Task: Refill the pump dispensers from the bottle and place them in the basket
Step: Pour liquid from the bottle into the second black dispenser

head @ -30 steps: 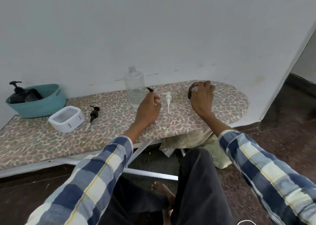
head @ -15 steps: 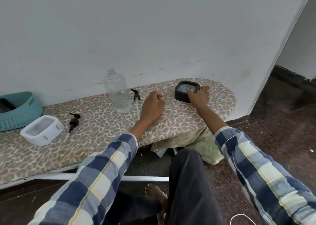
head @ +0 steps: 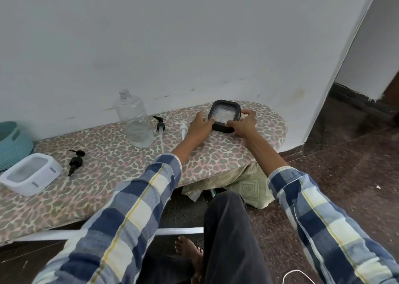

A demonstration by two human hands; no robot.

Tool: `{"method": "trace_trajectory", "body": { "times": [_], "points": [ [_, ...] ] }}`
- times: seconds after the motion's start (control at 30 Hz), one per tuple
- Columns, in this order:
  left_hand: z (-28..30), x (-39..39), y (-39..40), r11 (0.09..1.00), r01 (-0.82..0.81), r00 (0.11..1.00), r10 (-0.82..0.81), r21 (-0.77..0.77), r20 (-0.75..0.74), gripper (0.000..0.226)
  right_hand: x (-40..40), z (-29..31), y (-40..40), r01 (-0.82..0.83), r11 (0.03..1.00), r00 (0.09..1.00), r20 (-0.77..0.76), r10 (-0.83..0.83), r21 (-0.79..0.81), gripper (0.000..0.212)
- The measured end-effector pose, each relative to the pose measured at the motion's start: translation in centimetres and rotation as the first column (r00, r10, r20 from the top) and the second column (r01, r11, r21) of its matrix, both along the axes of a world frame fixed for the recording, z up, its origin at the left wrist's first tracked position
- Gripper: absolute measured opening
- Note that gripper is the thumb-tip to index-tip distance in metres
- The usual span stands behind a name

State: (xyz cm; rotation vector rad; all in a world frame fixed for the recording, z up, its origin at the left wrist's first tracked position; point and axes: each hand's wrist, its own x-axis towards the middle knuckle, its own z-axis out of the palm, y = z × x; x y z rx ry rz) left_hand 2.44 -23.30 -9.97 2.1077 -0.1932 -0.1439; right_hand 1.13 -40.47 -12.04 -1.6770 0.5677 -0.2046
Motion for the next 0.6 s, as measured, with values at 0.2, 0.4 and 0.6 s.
{"method": "trace_trajectory", "body": {
  "times": [0.2,0.4,0.6],
  "points": [
    [-0.4,0.0,-1.1,0.990,-0.055,0.998,0.053,-0.127,-0.024,0.068,-1.1,-0.6,-0.4,-0.056,0.994,0.997,0.051,0.051,0.093,0.076],
    [0.1,-1.1,-0.5,0.982,-0.056,0.984,0.085,-0.179,0.156,0.060,-1.9,-0.1,0.1,-0.083,0.983,0.996,0.040,0.078,0.161,0.077],
    [0.9,-2.6,3.6,0.990,-0.052,0.909,0.101,-0.132,0.405,0.054,-2.9,-0.1,3.5,-0.318,0.906,0.946,0.160,0.283,0.278,0.051]
  ]
}}
